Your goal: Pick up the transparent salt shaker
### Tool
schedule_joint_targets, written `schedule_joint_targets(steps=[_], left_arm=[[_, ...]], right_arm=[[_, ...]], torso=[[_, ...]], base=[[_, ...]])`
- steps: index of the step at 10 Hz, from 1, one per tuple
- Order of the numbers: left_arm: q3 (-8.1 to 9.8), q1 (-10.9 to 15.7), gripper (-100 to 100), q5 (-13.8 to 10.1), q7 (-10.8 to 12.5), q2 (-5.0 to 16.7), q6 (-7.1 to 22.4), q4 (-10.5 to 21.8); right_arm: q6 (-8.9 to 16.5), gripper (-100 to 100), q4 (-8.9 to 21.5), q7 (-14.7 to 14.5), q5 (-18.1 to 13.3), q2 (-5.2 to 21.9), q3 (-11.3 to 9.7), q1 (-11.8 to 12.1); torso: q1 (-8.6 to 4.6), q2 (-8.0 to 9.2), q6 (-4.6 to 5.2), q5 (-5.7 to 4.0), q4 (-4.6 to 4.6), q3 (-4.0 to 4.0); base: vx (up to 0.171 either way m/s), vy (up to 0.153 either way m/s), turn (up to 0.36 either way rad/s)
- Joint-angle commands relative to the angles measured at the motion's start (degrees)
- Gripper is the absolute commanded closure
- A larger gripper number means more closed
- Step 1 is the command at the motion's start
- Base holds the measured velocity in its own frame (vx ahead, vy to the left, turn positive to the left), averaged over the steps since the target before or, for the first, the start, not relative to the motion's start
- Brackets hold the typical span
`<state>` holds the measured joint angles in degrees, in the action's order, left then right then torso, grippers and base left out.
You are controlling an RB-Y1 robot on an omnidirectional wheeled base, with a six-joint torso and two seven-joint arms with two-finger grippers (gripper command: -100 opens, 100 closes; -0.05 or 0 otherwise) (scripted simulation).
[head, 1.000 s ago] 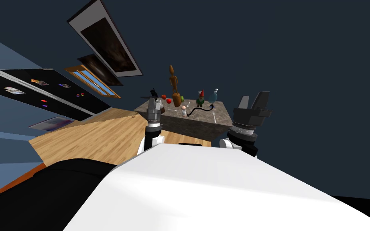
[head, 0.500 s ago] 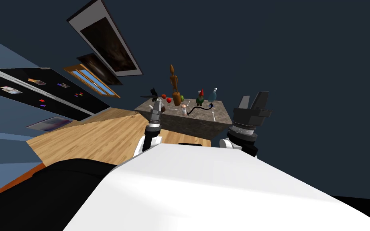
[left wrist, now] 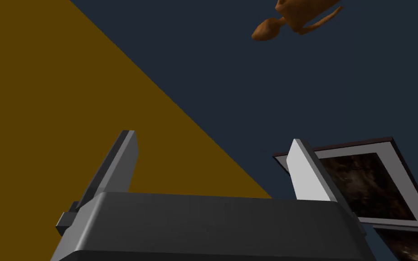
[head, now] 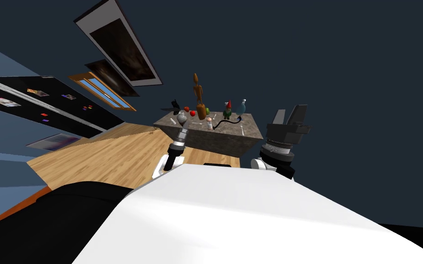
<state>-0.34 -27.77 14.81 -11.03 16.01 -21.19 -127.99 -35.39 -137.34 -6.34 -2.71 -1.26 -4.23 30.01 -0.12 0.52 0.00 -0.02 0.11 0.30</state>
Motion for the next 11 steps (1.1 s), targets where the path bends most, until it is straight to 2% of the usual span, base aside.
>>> schedule_joint_targets(steps=[1, 6, 11], left_arm=[[-0.04, 0.4, -100, 1.4, -1.3, 2.1, 1.8, 2.0], [-0.61, 1.4, -100, 5.8, -5.0, 7.7, 7.0, 9.1], [-1.34, 2.6, -100, 9.9, -8.5, 11.6, 12.3, 15.8]], right_arm=[[0.0, 0, 0.0, 0.0, 0.0, 0.0, 0.0, 0.0], [0.0, 0, 0.0, 0.0, 0.0, 0.0, 0.0, 0.0], [0.0, 0, 0.0, 0.0, 0.0, 0.0, 0.0, 0.0]], torso=[[0.00, 0.00, 0.00, 0.00, 0.00, 0.00], [-0.12, -0.25, 0.01, -0.03, -0.05, -0.14], [-0.13, -0.40, 0.00, -0.04, -0.08, -0.22]], base=[[-0.138, -0.052, 0.004], [-0.083, -0.058, -0.042], [-0.041, -0.068, -0.043]])
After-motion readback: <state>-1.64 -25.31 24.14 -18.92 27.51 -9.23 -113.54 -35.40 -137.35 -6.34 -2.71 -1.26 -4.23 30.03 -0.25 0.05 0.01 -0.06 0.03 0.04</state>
